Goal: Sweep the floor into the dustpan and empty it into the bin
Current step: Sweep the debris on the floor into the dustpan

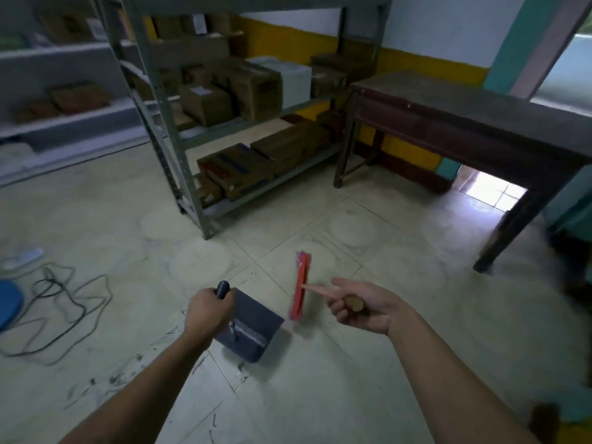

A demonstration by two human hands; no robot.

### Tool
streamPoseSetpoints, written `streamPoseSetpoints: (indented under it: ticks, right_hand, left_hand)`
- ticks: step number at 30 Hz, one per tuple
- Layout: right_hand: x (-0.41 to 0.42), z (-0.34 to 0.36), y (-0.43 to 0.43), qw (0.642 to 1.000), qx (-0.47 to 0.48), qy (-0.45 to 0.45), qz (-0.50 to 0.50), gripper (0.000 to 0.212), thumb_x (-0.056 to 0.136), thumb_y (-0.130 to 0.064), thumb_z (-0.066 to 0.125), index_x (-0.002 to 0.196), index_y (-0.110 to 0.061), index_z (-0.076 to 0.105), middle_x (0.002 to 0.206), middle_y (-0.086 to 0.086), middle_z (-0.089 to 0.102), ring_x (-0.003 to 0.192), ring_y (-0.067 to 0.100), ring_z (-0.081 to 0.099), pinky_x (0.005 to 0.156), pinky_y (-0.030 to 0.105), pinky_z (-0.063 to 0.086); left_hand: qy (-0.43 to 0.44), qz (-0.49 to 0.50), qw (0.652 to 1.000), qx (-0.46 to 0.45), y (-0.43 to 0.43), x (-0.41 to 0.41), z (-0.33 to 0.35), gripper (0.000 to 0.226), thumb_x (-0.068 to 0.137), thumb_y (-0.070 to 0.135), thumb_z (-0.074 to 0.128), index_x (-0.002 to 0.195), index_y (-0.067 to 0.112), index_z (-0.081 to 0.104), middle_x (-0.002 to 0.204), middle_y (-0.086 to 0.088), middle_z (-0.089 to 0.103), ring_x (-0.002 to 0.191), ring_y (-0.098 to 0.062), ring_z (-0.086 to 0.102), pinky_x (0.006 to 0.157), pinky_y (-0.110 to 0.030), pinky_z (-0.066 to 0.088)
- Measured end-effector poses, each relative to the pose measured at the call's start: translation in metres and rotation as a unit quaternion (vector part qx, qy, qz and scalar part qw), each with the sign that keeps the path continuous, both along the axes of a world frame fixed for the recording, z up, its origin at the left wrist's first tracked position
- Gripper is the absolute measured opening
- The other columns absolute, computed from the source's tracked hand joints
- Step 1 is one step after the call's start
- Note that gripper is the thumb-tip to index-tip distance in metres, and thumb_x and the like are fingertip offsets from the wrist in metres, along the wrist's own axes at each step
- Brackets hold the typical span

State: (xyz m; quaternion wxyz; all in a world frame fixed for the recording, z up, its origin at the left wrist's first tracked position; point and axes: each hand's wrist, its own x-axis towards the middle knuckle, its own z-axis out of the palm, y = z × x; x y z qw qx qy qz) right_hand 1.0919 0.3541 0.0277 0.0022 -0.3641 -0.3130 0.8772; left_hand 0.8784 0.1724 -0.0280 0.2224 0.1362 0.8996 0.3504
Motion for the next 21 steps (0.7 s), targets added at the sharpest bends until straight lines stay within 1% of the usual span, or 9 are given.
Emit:
streamPoseSetpoints:
  ticks: [2,4,5,7,9,11,14,17,21]
  right_hand:
    - [-0.006,0.009,0.031,0.996,0.053,0.004,0.069,0.035,0.094,-0.003,0.048,0.126,-0.017,0.044,0.08,0.013,0.052,0.056,0.014,0.052,0.043,0.022,0.046]
    - [-0.013,0.001,0.052,0.991,0.079,-0.034,0.103,0.034,0.09,0.002,0.051,0.121,-0.013,0.048,0.087,0.014,0.054,0.061,0.017,0.056,0.044,0.026,0.049]
    - [-0.016,-0.013,0.061,0.99,0.067,-0.059,0.107,0.029,0.088,0.005,0.05,0.114,-0.008,0.047,0.084,0.014,0.055,0.056,0.016,0.058,0.041,0.024,0.049]
    - [-0.032,-0.04,0.077,0.984,0.009,-0.137,0.11,0.008,0.09,0.002,0.044,0.095,-0.005,0.044,0.061,0.007,0.049,0.037,0.009,0.047,0.03,0.015,0.039]
    - [-0.068,-0.055,0.091,0.978,-0.02,-0.177,0.109,0.015,0.099,-0.013,0.039,0.085,-0.007,0.042,0.043,-0.001,0.037,0.026,0.003,0.033,0.023,0.011,0.025]
    - [-0.115,-0.06,0.101,0.979,-0.013,-0.168,0.111,0.023,0.102,-0.019,0.035,0.083,-0.008,0.041,0.039,-0.004,0.033,0.024,0.001,0.031,0.023,0.01,0.021]
    - [-0.165,-0.059,0.115,0.971,0.031,-0.177,0.156,0.018,0.101,-0.014,0.036,0.086,-0.009,0.044,0.042,-0.005,0.035,0.025,0.001,0.033,0.024,0.012,0.025]
    - [-0.217,-0.065,0.154,0.935,0.162,-0.229,0.216,0.013,0.099,-0.012,0.04,0.099,-0.006,0.051,0.051,-0.004,0.039,0.029,0.002,0.034,0.027,0.015,0.029]
    - [-0.304,-0.079,0.212,0.854,0.283,-0.285,0.33,0.017,0.096,-0.011,0.038,0.083,-0.011,0.049,0.053,-0.002,0.042,0.03,0.003,0.034,0.032,0.014,0.031]
  left_hand:
    - [0.009,0.04,0.999,0.004,0.012,-0.015,0.002,0.044,0.09,0.038,0.059,0.07,-0.001,0.059,0.055,-0.007,0.049,0.046,-0.02,0.042,0.047,-0.026,0.035]
    - [0.017,0.079,0.997,0.002,0.019,-0.027,0.005,0.045,0.087,0.039,0.06,0.068,-0.002,0.059,0.052,-0.007,0.048,0.045,-0.022,0.042,0.049,-0.028,0.034]
    - [0.014,0.094,0.995,0.001,0.021,-0.032,0.006,0.045,0.086,0.039,0.061,0.068,-0.002,0.059,0.052,-0.007,0.048,0.045,-0.022,0.042,0.048,-0.027,0.034]
    - [0.007,0.112,0.994,0.004,0.029,-0.041,0.006,0.047,0.084,0.04,0.062,0.072,-0.006,0.063,0.051,-0.007,0.049,0.044,-0.022,0.043,0.047,-0.026,0.033]
    - [0.007,0.124,0.992,0.008,0.037,-0.049,0.007,0.047,0.084,0.041,0.062,0.076,-0.006,0.065,0.051,-0.006,0.049,0.045,-0.022,0.043,0.048,-0.026,0.033]
    - [0.003,0.151,0.988,0.013,0.043,-0.066,0.001,0.045,0.084,0.041,0.061,0.076,-0.003,0.066,0.054,-0.007,0.05,0.047,-0.022,0.044,0.049,-0.027,0.035]
    - [0.0,0.181,0.984,0.0,0.05,-0.093,-0.007,0.046,0.081,0.039,0.06,0.077,-0.006,0.066,0.054,-0.007,0.049,0.049,-0.023,0.043,0.051,-0.028,0.036]
    - [-0.002,0.211,0.977,0.004,0.075,-0.139,-0.015,0.046,0.082,0.036,0.06,0.079,-0.009,0.065,0.054,-0.007,0.047,0.047,-0.021,0.041,0.049,-0.028,0.034]
    - [-0.011,0.249,0.968,-0.023,0.111,-0.216,-0.041,0.045,0.084,0.037,0.062,0.077,-0.007,0.065,0.053,-0.007,0.048,0.046,-0.022,0.043,0.048,-0.027,0.034]
